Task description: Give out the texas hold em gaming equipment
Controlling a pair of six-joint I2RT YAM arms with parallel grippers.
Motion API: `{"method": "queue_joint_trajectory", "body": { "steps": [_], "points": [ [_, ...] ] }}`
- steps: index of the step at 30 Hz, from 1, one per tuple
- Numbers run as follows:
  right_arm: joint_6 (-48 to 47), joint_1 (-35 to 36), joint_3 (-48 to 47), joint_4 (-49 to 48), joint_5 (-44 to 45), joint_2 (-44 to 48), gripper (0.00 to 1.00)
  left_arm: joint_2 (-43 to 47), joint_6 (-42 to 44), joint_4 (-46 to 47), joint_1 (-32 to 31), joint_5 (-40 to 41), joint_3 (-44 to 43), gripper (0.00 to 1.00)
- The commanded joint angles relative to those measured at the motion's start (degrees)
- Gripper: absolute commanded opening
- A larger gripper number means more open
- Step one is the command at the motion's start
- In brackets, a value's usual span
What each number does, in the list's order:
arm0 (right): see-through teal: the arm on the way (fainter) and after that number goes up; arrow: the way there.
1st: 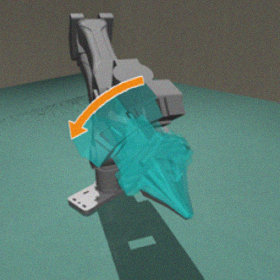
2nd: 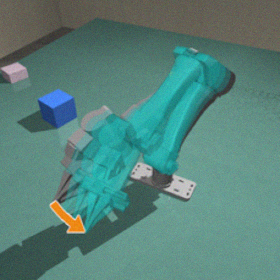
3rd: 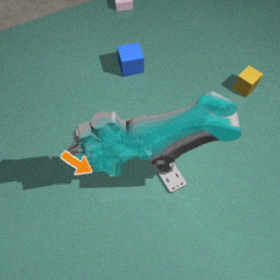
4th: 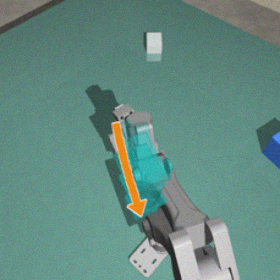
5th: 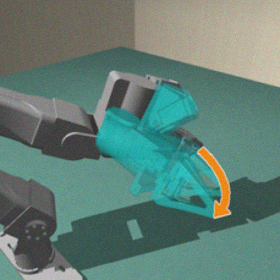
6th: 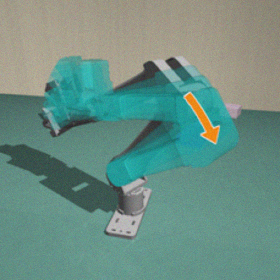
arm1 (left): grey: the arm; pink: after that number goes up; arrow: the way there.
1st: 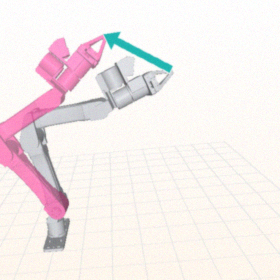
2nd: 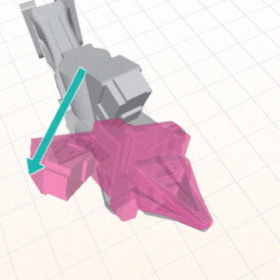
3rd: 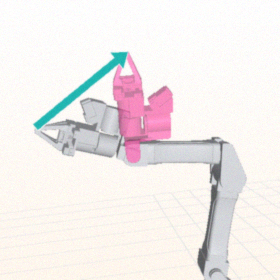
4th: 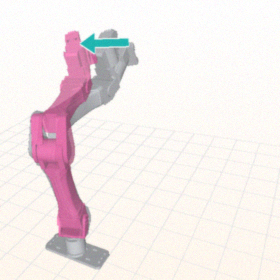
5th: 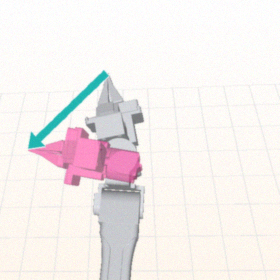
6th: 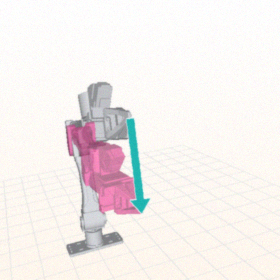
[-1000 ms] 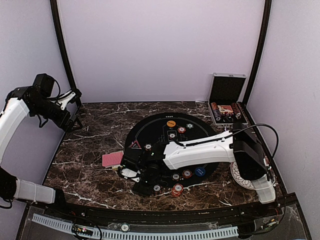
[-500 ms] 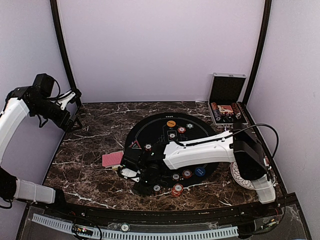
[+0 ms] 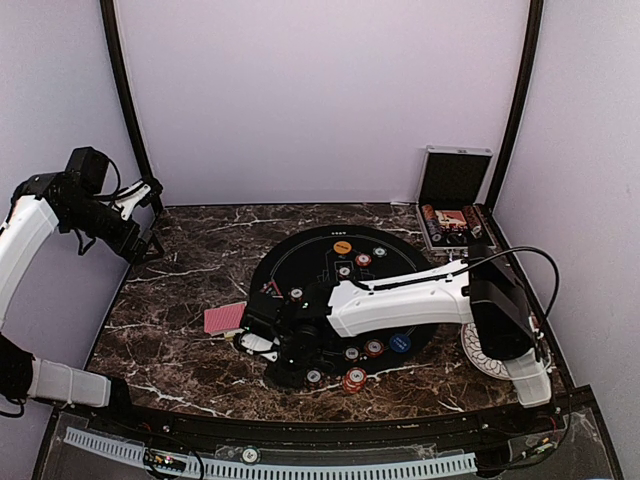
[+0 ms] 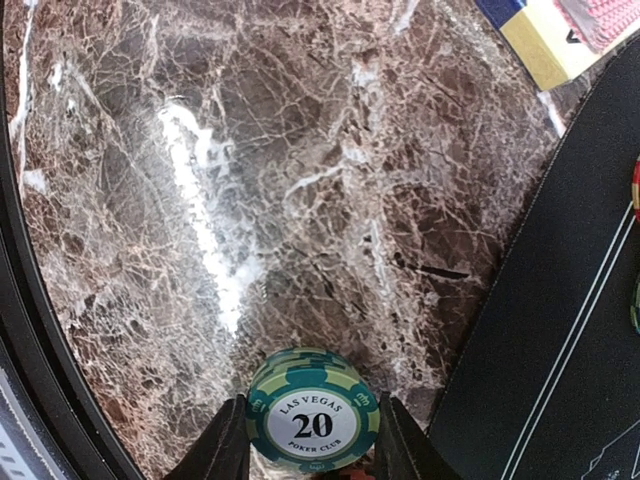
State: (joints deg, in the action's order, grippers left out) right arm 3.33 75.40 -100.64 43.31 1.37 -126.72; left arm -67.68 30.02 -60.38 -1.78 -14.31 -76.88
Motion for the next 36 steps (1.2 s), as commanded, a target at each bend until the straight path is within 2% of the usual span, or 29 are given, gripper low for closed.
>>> {"method": "queue_joint_trajectory", "body": {
  "steps": [1,6,20,27,36],
  "points": [
    [1.40,-0.56,-1.72,-0.11,1.18,5.39,0.25,0.91,0.65,-0.77,-0.23,-0.17,-1.65,0.99],
    [3.50,-3.28,1.73,-0.44,1.30,9.91,0.24,0.79,0.63,-0.81,-0.27,-0.28,-1.56,0.99],
    [10.70,-18.15,27.07,-4.33,7.30,25.15,0.24,0.16,0.65,-0.62,-0.53,-0.76,-1.30,0.99],
    [14.04,-25.14,33.98,-5.49,10.32,27.16,0.23,-0.53,0.31,-0.53,-0.86,-1.05,-1.43,0.99],
    [16.17,-30.56,37.53,-6.59,12.51,27.75,0.22,-0.57,0.39,-0.20,-1.08,-1.16,-0.81,0.99]
  ]
}}
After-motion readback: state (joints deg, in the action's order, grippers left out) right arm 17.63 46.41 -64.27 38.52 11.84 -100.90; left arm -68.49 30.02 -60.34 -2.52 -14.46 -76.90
